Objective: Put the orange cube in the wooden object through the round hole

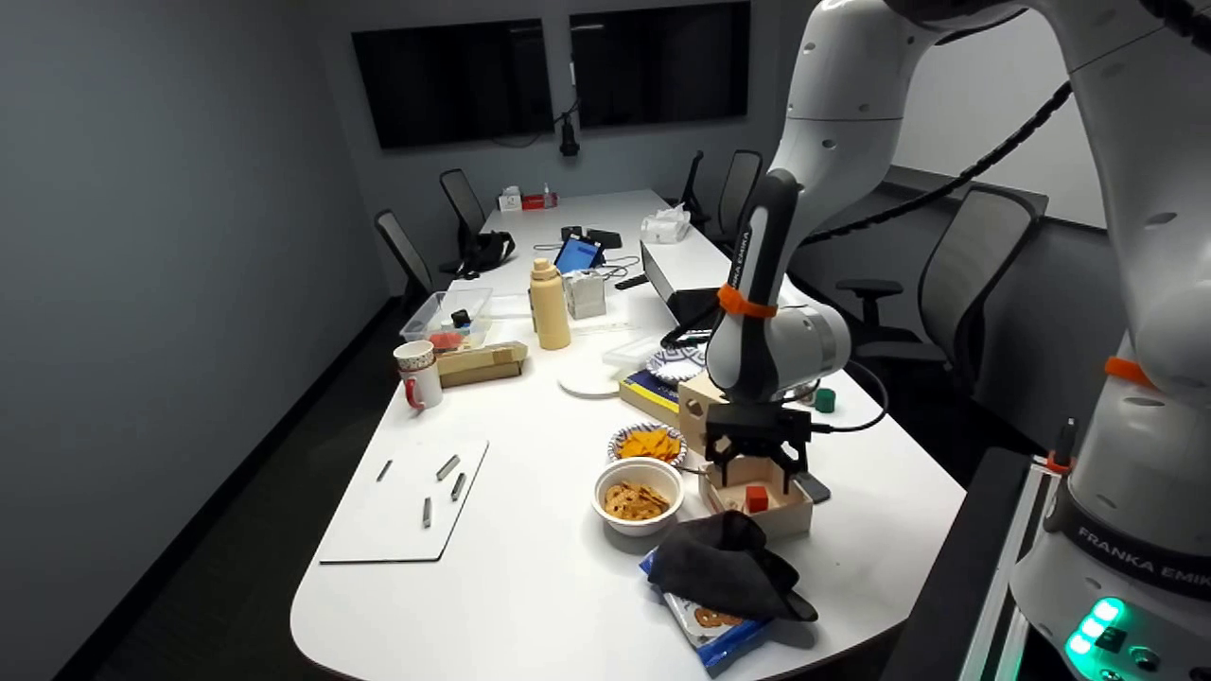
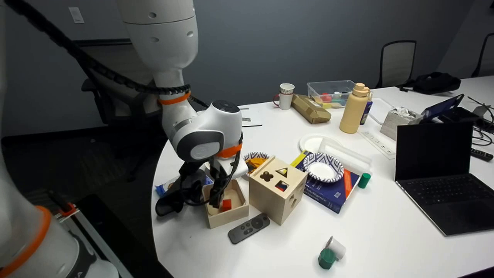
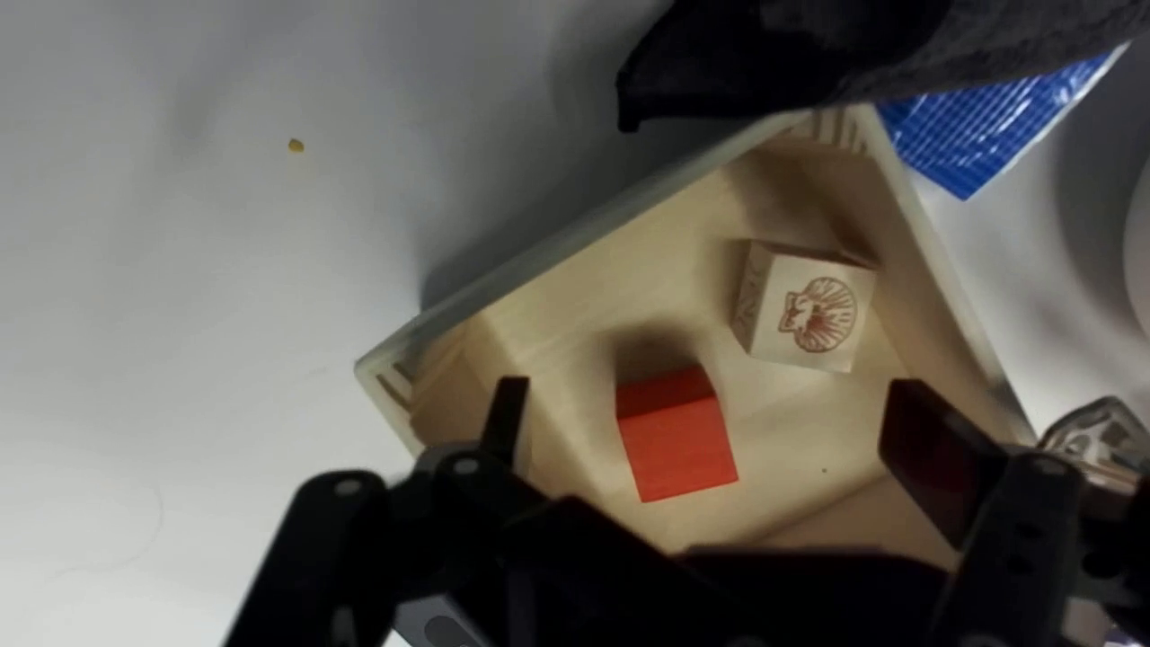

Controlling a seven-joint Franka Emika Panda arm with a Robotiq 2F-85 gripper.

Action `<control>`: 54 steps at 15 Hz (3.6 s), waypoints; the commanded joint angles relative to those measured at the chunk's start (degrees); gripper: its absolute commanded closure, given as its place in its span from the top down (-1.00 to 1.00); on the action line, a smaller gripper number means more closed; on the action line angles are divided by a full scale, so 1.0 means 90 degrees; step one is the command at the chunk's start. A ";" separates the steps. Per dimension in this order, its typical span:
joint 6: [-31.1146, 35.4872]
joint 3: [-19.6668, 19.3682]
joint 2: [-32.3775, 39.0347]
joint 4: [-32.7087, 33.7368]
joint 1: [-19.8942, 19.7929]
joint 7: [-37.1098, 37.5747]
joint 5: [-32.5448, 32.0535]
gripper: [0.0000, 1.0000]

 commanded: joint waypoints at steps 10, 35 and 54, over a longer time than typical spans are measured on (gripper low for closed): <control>0.0036 -0.0124 0.0748 0.0655 0.0053 -0.0600 0.0325 0.77; -0.3778 -0.1317 -0.1680 0.1080 0.0845 -0.1321 -0.1921 -0.82; -0.3876 -0.1305 -0.1211 0.2031 -0.0229 -0.4152 -0.2610 -0.82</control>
